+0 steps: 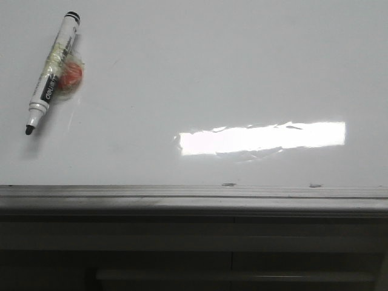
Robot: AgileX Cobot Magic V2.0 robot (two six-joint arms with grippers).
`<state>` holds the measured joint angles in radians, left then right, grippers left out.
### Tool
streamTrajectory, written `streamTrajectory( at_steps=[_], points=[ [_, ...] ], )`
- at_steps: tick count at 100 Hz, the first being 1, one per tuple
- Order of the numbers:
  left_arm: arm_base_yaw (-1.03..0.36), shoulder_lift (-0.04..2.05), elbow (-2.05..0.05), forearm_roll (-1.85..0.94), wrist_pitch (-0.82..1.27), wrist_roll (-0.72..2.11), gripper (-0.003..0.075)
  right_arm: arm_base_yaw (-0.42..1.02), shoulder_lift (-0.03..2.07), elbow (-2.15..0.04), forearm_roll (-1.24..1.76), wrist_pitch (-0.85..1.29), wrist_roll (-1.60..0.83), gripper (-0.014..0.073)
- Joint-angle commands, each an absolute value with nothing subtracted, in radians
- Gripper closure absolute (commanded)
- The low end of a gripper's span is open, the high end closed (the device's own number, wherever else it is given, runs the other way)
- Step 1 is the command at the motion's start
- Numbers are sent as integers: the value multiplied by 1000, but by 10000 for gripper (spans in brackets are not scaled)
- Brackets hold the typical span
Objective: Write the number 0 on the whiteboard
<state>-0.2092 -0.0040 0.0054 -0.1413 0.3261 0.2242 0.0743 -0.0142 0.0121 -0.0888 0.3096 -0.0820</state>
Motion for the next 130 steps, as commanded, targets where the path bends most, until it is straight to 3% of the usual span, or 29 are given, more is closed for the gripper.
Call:
streamTrajectory(
  at_steps=[1,7,27,48,64,82,89,109,130],
  points=[
    [-207,-31,37,-131,271,216,740,66,-24,24,-107,212,-86,663],
    [-207,-31,37,-167,253,216,740,66,-24,24,-97,145,-86,663],
    [-207,-31,37,-778,82,216,740,66,-24,24,260,-100,-69,663],
    [-207,-31,31,-1172,26,216,740,66,-24,15,616,-106,-69,663],
    [-220,-21,-71,-1095,121,280,740,66,-21,-111,578,6,-71,663],
    [-220,158,-315,-728,370,325,734,66,47,-370,404,366,-150,630],
    [-220,282,-420,-617,488,325,682,66,93,-445,402,446,-221,562],
    [-220,636,-659,-576,707,330,420,66,214,-531,402,474,-255,309],
    [-236,868,-812,-564,775,363,409,66,252,-533,405,483,-255,284]
  ],
)
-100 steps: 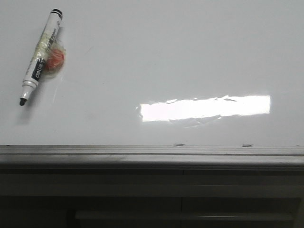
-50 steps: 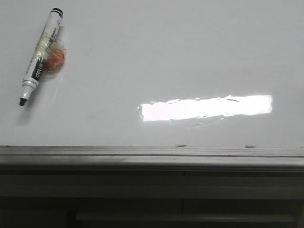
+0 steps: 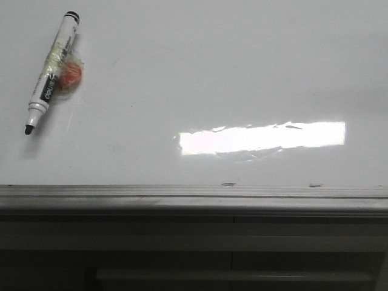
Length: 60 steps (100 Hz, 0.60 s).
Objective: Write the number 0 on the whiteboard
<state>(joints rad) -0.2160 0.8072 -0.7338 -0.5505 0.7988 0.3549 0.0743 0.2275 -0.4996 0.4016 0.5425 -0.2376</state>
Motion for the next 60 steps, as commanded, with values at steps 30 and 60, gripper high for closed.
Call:
streamTrajectory(
  at_steps=[30,60],
  points=[
    [-281,967,-911,-554,695,353,409,66,252,-533,405,481,-255,284],
    [-281,1094,-1039,-554,766,344,409,66,258,-533,405,469,-255,284]
  ],
)
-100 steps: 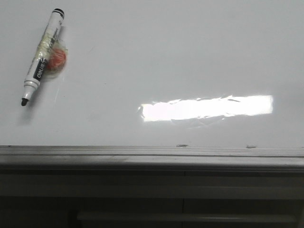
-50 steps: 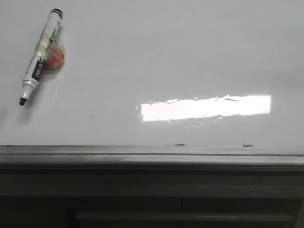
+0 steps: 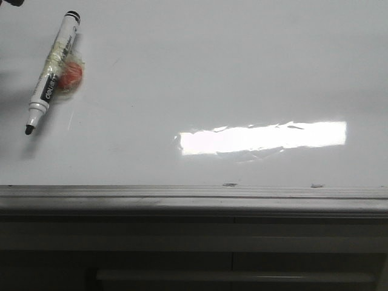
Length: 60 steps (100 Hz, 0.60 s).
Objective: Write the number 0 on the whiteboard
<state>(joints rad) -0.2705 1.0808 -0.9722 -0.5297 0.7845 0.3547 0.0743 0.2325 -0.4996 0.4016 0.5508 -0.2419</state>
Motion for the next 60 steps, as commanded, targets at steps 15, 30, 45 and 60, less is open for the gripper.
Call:
streamTrajectory(
  at_steps=[15,30,45,60],
  points=[
    [-281,1108,-1058,-547,817,344,409,66,259,-533,405,469,-255,284],
    [-307,1108,-1058,-463,954,282,409,66,259,-533,405,471,-255,284],
    [-393,1108,-1051,-384,974,212,393,66,259,-533,405,467,-255,284],
    [-417,1133,-1044,-384,957,150,352,66,259,-533,405,452,-255,284]
  ],
)
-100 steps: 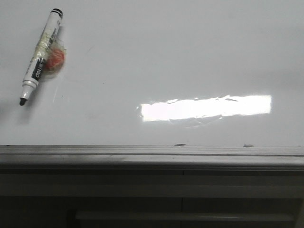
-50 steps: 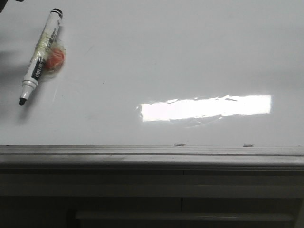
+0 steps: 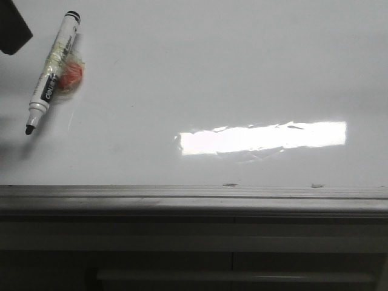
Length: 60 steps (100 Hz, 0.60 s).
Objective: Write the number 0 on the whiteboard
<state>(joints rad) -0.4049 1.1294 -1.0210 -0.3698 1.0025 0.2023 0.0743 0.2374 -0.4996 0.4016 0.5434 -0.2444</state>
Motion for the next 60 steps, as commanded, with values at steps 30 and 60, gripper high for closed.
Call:
streamTrajectory(
  at_steps=[30,60],
  points=[
    [-417,1242,-1044,-373,909,134,350,66,259,-533,406,448,-255,284],
    [-417,1311,-1044,-337,907,134,383,66,259,-533,406,448,-255,284]
  ],
)
